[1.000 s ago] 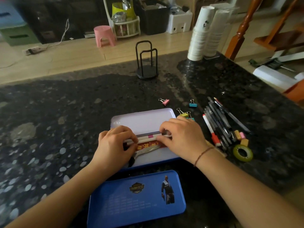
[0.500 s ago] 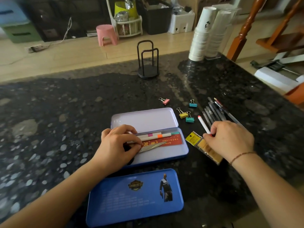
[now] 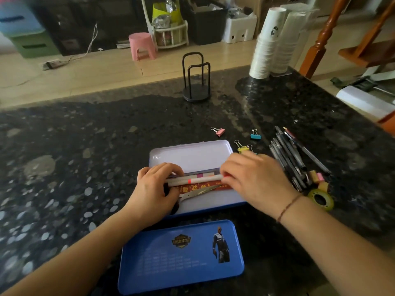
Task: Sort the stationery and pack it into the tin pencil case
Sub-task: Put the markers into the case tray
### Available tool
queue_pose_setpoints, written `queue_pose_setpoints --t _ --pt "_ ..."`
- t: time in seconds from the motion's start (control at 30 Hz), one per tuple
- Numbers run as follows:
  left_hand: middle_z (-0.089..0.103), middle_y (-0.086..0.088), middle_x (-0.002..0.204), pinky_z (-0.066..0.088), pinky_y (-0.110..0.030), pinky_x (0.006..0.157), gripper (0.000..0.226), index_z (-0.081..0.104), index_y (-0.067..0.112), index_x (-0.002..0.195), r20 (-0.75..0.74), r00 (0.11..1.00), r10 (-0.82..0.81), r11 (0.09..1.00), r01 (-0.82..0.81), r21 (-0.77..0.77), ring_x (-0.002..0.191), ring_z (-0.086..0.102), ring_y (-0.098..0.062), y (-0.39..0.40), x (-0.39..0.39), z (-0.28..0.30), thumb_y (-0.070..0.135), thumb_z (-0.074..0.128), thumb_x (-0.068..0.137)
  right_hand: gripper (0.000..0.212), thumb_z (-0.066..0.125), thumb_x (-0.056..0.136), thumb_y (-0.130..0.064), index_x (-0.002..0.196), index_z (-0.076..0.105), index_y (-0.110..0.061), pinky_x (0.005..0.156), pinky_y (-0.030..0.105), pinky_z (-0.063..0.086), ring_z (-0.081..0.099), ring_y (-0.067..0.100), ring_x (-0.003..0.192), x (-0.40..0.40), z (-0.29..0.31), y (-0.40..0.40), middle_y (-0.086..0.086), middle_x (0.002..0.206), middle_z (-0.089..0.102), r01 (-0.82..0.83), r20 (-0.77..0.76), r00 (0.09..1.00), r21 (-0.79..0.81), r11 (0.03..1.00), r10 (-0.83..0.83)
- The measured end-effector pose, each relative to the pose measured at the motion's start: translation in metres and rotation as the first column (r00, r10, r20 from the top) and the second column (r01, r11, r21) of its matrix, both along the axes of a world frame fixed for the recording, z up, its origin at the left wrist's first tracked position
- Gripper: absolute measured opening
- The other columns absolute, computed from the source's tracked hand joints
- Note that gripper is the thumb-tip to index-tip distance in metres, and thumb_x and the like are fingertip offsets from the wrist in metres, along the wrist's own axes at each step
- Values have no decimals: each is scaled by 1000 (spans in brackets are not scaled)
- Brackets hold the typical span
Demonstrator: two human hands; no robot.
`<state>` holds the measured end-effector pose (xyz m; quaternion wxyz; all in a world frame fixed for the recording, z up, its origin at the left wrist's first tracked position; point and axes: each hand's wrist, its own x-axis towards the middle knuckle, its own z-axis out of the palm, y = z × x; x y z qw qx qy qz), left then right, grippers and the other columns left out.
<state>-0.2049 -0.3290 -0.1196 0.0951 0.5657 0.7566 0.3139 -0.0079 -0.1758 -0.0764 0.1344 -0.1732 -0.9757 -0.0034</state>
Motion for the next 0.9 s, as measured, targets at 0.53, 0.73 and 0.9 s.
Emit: queue_pose_setpoints --t 0.53,0.73,0.9 --pt "59 17 105 35 -49 102 23 64 30 87 -63 998 -18 1000 18 -5 101 57 -3 2 -2 -5 13 77 77 11 59 90 -11 96 68 -9 76 39 53 58 23 89 -16 -28 -11 7 98 60 -22 -71 997 -398 917 -7" --pt "60 16 105 38 -50 99 19 67 31 87 -105 994 -14 1000 11 -24 98 59 -5 4 2 1 21 79 76 12 62 85 -4 93 69 -11 80 28 52 58 13 89 18 -20 7 0 94 63 9 -255 962 -346 938 -103" --pt "56 19 117 32 -40 105 45 53 38 118 -196 975 -102 992 84 -98 106 53 -4 3 6 9 62 59 80 25 63 88 -21 112 64 -25 81 27 49 57 14 102 36 -12 50 -6 104 64 420 -145 864 -318 850 -481"
